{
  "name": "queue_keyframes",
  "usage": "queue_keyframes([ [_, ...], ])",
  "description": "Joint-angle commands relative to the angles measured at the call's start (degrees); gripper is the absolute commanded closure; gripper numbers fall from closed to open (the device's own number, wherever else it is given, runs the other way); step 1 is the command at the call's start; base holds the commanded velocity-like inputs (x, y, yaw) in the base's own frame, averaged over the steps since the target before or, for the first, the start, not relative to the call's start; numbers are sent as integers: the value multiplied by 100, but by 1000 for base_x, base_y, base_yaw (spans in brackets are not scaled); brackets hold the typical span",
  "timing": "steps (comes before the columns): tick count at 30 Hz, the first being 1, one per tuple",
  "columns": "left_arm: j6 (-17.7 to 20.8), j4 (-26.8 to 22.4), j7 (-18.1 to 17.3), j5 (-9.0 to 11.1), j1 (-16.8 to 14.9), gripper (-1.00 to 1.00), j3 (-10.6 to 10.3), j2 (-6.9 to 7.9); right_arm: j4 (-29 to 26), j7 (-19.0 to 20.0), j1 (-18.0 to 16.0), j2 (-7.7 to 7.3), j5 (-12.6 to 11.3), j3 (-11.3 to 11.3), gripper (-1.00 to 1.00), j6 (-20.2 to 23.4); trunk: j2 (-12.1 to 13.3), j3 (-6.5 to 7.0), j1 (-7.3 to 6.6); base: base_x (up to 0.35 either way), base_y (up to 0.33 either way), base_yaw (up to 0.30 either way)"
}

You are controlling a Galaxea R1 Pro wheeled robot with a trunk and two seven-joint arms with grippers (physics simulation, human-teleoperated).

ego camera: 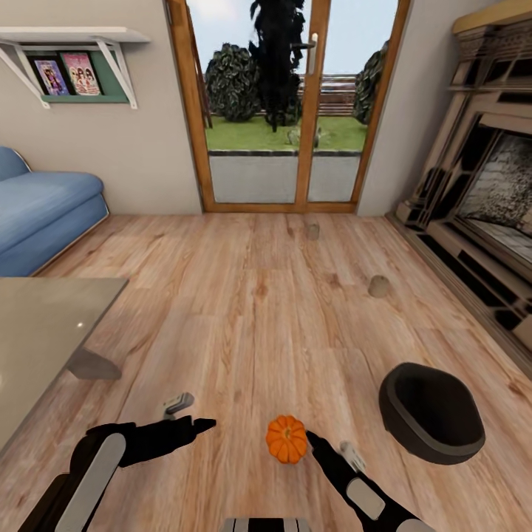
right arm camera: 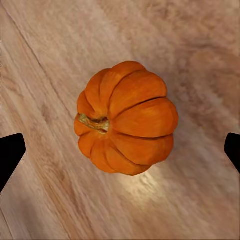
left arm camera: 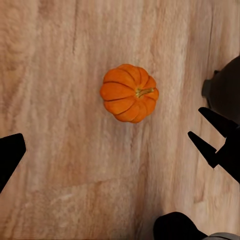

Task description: Place each of the two pumpkins and all three candles from the living room inside a cabinet in the living room (use any cabinet), then make sure every cabinet is closed, and position the cauldron so it is next to a table in the living room.

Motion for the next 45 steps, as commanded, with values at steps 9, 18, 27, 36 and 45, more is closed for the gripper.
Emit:
queue_keyframes([
  [9, 14, 4, -3, 6, -3, -100, -5, 1, 11, 11, -5, 0, -59, 46, -100, -30, -2, -4, 1, 57, 130, 0],
  [18, 14, 4, -3, -4, -3, -100, -2, 1, 11, 7, -5, -2, -59, 45, -100, -33, -2, -4, 1, 6, 57, 0],
  [27, 14, 4, -3, 3, -3, -100, 10, 19, 18, -10, -5, 1, -59, 45, -100, -39, -2, -4, 1, 0, 2, 0],
  [36, 14, 4, -5, 4, -3, -100, 8, 7, 20, -11, -5, 11, -53, 47, -100, -42, -14, -204, 24, 0, 0, 0],
  [45, 14, -4, -12, 4, -3, -100, 11, 12, 20, -11, -5, 15, -51, 46, -100, -42, -26, -403, 47, 0, 0, 0],
])
